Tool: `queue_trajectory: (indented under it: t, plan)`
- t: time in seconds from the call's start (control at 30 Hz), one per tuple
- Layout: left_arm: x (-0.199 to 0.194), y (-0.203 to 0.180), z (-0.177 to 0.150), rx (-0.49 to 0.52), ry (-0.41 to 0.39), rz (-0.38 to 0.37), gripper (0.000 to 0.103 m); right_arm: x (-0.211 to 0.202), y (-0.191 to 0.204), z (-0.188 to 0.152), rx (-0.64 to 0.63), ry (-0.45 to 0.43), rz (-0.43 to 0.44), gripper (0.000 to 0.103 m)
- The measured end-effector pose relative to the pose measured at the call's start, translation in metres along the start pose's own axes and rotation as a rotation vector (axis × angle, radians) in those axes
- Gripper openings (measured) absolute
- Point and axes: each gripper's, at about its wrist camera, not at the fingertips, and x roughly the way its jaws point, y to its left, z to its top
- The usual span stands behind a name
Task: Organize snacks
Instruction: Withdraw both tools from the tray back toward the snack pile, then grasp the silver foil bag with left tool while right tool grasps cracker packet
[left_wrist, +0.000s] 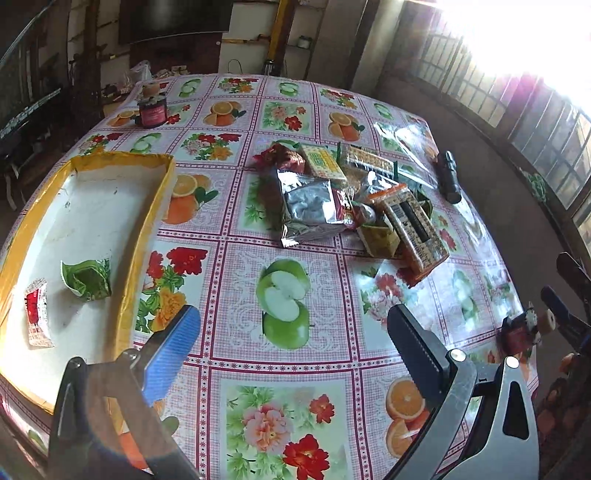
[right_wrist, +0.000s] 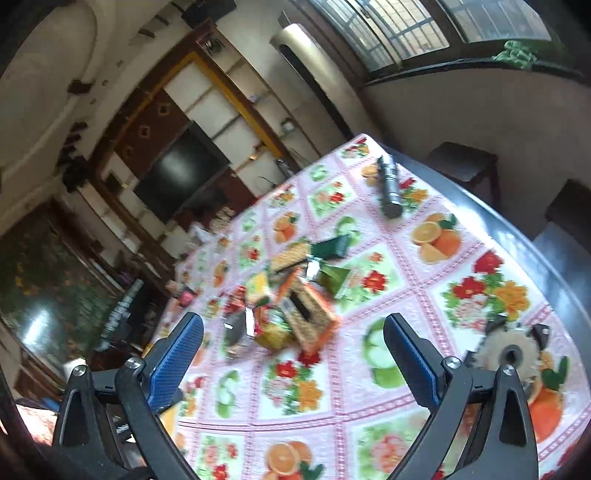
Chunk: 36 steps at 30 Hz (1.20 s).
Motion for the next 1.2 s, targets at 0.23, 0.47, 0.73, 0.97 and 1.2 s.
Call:
queue_trajectory:
  t: [0.23, 0.47, 0.73, 0.97, 1.2]
  plan:
    - [0.021, -0.008, -0.003, 0.044, 0.051, 0.014, 0.101, 0.030, -0.001, -0.022, -0.145, 0.137, -0.153, 0.099]
    - [0.039, 0.002, 0.028, -0.042, 0.049, 0.006, 0.101, 0.056, 0.006, -0.027, -0.234, 0.171, -0.170, 0.097]
    - [0.087, -0.009, 0.078, -0.023, 0.069, 0.082, 0.101, 0.114, 0.031, -0.015, -0.393, 0.211, -0.242, 0.081]
    - [0.133, -0.013, 0.095, -0.016, 0.128, 0.106, 0.101, 0.165, 0.039, -0.015, -0.515, 0.315, -0.276, 0.077]
    - [0.157, -0.018, 0.097, 0.040, 0.136, 0.154, 0.098, 0.184, 0.038, -0.016, -0.502, 0.362, -0.200, 0.058]
